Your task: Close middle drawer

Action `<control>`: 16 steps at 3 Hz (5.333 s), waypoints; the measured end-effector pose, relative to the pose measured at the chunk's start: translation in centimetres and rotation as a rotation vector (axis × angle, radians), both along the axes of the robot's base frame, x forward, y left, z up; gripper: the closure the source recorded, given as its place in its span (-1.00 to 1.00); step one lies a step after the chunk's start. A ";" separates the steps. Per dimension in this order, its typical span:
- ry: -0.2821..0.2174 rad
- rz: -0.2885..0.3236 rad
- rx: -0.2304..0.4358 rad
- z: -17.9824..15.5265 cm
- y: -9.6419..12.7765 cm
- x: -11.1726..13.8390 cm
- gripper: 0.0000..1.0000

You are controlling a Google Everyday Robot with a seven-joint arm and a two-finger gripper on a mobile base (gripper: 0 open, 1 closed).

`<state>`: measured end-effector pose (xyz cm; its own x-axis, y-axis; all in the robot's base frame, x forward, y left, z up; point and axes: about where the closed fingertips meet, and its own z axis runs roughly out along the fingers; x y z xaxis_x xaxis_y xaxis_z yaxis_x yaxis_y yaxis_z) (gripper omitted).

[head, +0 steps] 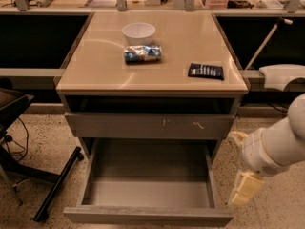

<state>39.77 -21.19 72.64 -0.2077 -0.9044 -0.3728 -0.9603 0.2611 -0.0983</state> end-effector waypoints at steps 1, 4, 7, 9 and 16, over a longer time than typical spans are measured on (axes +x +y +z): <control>0.043 -0.051 0.080 -8.6 0.0 -1.2 -1.00; 0.178 -0.140 0.177 -17.1 0.8 -10.9 -1.00; 0.260 -0.137 0.233 -21.7 2.7 -15.6 -1.00; 0.272 -0.105 0.386 -28.9 7.6 -14.6 -1.00; 0.103 -0.221 0.458 -27.8 12.1 0.4 -1.00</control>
Offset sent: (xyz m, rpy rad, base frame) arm -0.0704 0.0011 -0.2014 0.1901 0.1199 -0.1656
